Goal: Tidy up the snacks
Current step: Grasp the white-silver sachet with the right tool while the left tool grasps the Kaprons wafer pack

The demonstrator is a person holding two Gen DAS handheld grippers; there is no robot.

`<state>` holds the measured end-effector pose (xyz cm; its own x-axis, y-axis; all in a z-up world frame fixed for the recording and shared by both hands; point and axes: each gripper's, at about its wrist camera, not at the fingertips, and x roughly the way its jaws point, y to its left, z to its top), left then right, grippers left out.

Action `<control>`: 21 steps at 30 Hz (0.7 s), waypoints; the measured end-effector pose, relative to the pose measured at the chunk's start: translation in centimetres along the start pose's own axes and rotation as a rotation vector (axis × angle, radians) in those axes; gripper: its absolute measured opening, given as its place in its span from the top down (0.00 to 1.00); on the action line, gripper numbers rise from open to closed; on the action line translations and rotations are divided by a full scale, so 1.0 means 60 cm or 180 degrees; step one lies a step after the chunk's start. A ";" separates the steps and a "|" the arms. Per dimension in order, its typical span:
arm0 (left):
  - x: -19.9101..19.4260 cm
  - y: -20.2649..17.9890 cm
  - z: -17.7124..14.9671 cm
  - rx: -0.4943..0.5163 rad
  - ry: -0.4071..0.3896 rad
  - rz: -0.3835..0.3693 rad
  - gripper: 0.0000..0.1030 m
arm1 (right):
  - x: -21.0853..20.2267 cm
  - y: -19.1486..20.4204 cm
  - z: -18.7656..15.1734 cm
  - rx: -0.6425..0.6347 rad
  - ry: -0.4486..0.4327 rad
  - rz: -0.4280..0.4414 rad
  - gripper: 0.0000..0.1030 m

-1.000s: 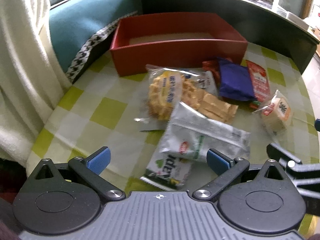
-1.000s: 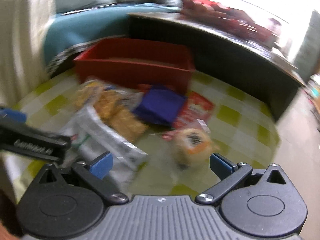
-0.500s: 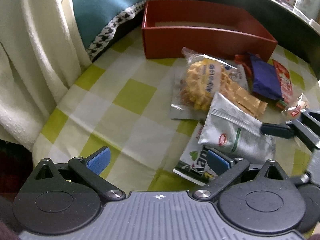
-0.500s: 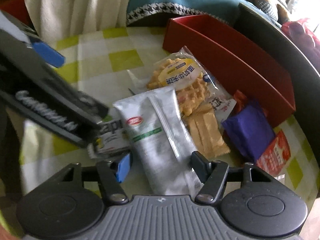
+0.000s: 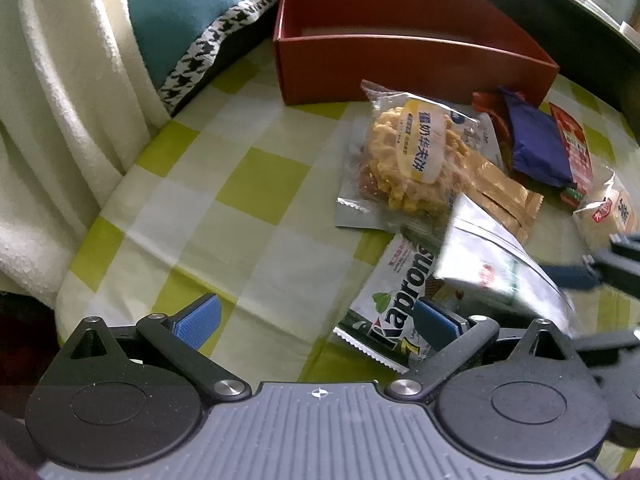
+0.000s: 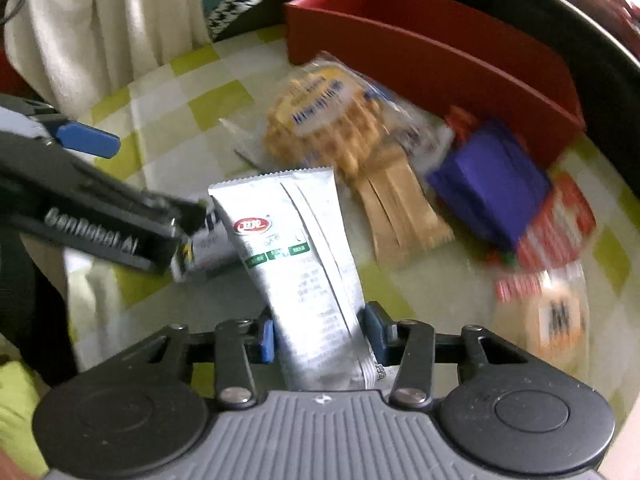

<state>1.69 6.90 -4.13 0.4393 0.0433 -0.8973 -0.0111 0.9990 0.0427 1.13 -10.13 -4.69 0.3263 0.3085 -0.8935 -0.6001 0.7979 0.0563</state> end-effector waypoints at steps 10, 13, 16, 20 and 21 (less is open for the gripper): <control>0.029 -0.055 0.007 0.0485 0.0042 -0.0067 0.00 | -0.020 -0.007 -0.063 0.0121 0.0123 -0.0234 0.46; 0.030 -0.065 0.013 0.0588 0.0028 -0.0082 0.00 | -0.015 -0.013 -0.059 0.0104 0.0050 -0.0259 0.39; 0.032 -0.062 0.015 0.0620 0.0060 -0.0133 0.00 | -0.010 -0.021 -0.050 0.0134 0.0009 -0.0226 0.36; 0.023 -0.069 0.023 0.0779 0.0087 -0.0417 0.00 | -0.006 -0.029 -0.043 0.0197 -0.0039 -0.0020 0.25; 0.023 -0.074 0.023 0.0830 0.0084 -0.0414 0.00 | -0.001 -0.031 -0.044 0.0235 -0.0026 -0.0008 0.23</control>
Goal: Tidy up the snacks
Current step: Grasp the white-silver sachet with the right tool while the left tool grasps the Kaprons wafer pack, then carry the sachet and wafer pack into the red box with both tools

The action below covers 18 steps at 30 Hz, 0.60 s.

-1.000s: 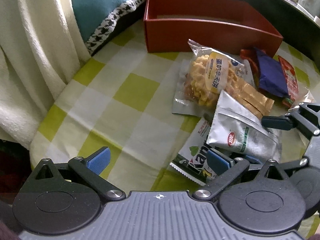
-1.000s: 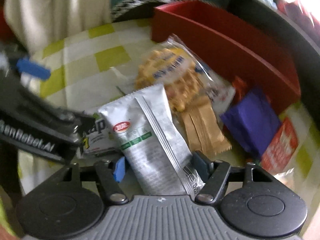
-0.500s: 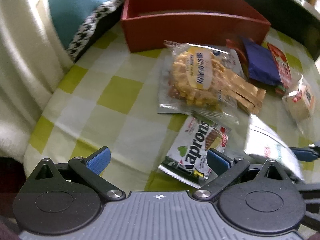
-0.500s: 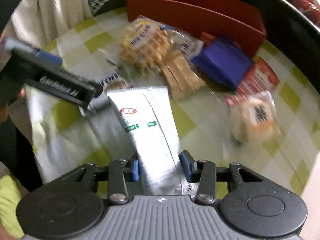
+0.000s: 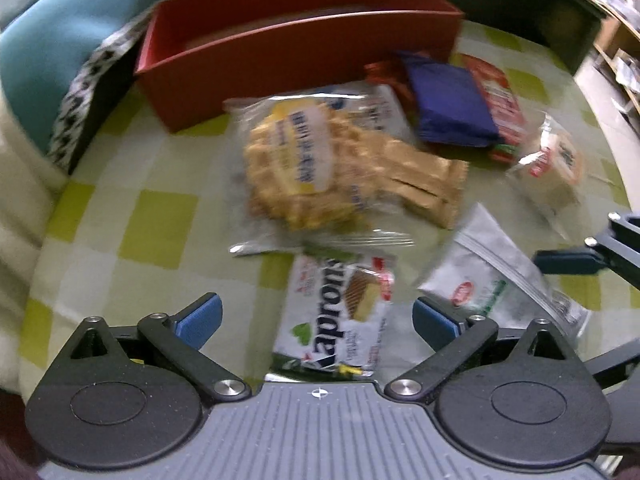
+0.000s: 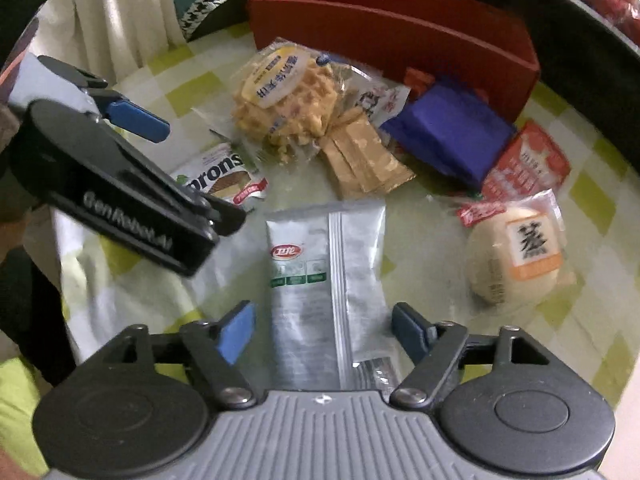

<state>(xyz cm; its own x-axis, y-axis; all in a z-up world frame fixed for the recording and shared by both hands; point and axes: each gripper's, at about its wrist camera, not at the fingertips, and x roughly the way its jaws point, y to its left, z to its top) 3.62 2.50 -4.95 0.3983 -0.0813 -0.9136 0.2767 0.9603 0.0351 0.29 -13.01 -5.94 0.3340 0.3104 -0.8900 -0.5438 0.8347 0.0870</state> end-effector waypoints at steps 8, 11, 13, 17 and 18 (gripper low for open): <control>0.047 0.002 0.007 -0.0100 0.0330 0.0009 0.00 | 0.001 0.003 0.002 -0.0025 -0.0035 -0.0189 0.43; 0.047 0.001 0.006 -0.0119 0.0331 0.0010 0.03 | -0.003 0.001 0.001 0.0014 -0.0029 -0.0197 0.51; 0.038 -0.003 0.003 -0.0129 0.0282 0.0002 0.10 | -0.007 -0.003 -0.003 0.0082 -0.0016 -0.0197 0.54; 0.023 -0.011 -0.007 -0.0184 0.0238 -0.0058 0.33 | -0.016 -0.006 -0.018 0.0180 0.0012 -0.0237 0.56; 0.020 -0.014 -0.011 -0.0201 0.0240 -0.0055 0.34 | -0.019 -0.006 -0.021 0.0196 0.0010 -0.0240 0.56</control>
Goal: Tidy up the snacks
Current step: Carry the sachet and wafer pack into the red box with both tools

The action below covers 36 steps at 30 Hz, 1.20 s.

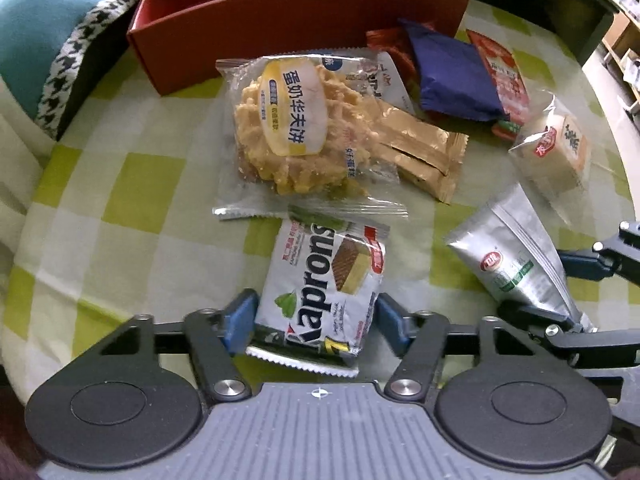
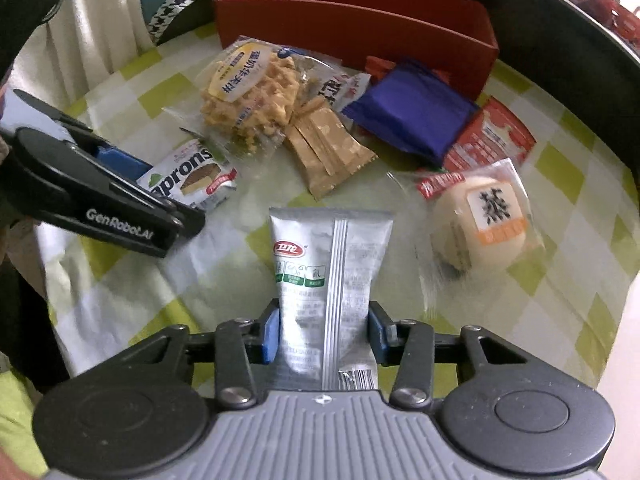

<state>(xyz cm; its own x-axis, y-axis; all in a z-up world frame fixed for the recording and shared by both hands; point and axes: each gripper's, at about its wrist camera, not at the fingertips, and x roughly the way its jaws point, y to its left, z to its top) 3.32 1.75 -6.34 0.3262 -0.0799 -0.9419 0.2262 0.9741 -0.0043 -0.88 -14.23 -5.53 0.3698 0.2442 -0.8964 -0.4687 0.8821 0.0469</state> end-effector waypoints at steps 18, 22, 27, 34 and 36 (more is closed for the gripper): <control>-0.045 -0.029 -0.032 0.0007 -0.0058 -0.0270 0.38 | -0.052 -0.002 -0.034 0.0242 -0.0148 -0.0096 0.56; -0.034 -0.029 -0.041 0.0078 0.0007 -0.0169 0.37 | -0.043 -0.002 -0.037 0.0233 -0.0079 -0.0137 0.56; -0.009 -0.037 -0.038 0.0126 0.0057 -0.0038 0.25 | -0.022 -0.001 -0.037 0.0202 0.0044 -0.0140 0.56; 0.002 -0.029 -0.041 0.0042 0.0066 0.0027 0.16 | -0.011 -0.003 -0.029 0.0208 0.0064 -0.0154 0.53; -0.010 -0.035 -0.045 0.0095 0.0014 -0.0010 0.37 | -0.012 0.003 -0.029 0.0151 0.0071 -0.0185 0.56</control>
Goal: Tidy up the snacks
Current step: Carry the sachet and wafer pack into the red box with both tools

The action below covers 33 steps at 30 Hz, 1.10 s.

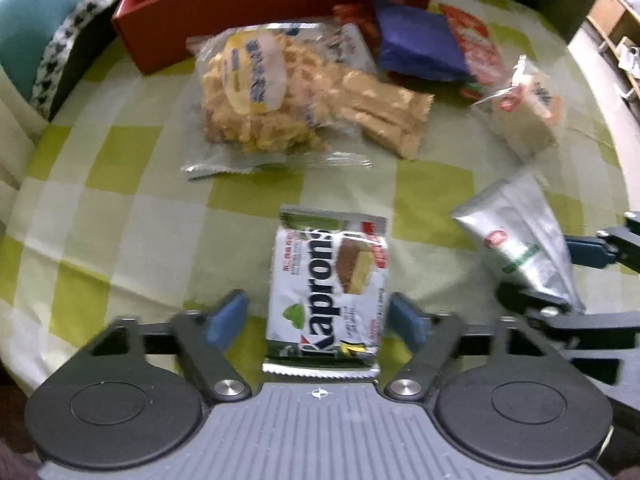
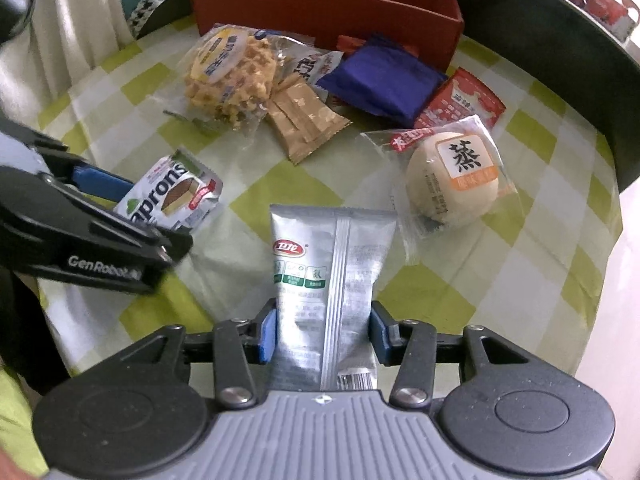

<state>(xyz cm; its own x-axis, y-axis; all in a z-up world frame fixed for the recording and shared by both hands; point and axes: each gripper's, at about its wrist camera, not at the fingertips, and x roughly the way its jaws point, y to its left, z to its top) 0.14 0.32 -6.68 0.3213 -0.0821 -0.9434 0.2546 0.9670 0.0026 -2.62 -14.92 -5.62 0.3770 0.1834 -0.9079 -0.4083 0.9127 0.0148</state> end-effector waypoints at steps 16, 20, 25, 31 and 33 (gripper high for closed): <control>-0.074 0.005 0.021 -0.0248 -0.0377 -0.0283 0.38 | -0.077 -0.029 0.032 0.0378 -0.0529 0.0058 0.60; -0.094 0.000 0.044 -0.0247 -0.0507 -0.0269 0.38 | -0.081 -0.042 0.061 0.0459 -0.0650 0.0050 0.60; -0.105 0.007 0.087 -0.0315 -0.0668 -0.0221 0.38 | -0.087 -0.063 0.107 0.0572 -0.0830 0.0030 0.60; -0.121 0.021 0.157 -0.0446 -0.0929 -0.0150 0.38 | -0.091 -0.092 0.177 0.0692 -0.1071 -0.0013 0.60; -0.122 0.026 0.181 -0.0494 -0.0996 -0.0132 0.38 | -0.088 -0.100 0.200 0.0711 -0.1126 -0.0029 0.60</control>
<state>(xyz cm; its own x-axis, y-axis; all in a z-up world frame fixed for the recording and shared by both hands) 8.10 -0.19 3.84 0.5837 -0.1686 -0.7943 0.1393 0.9845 -0.1066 7.81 -17.02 4.12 0.6579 0.2536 -0.7091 -0.2280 0.9645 0.1335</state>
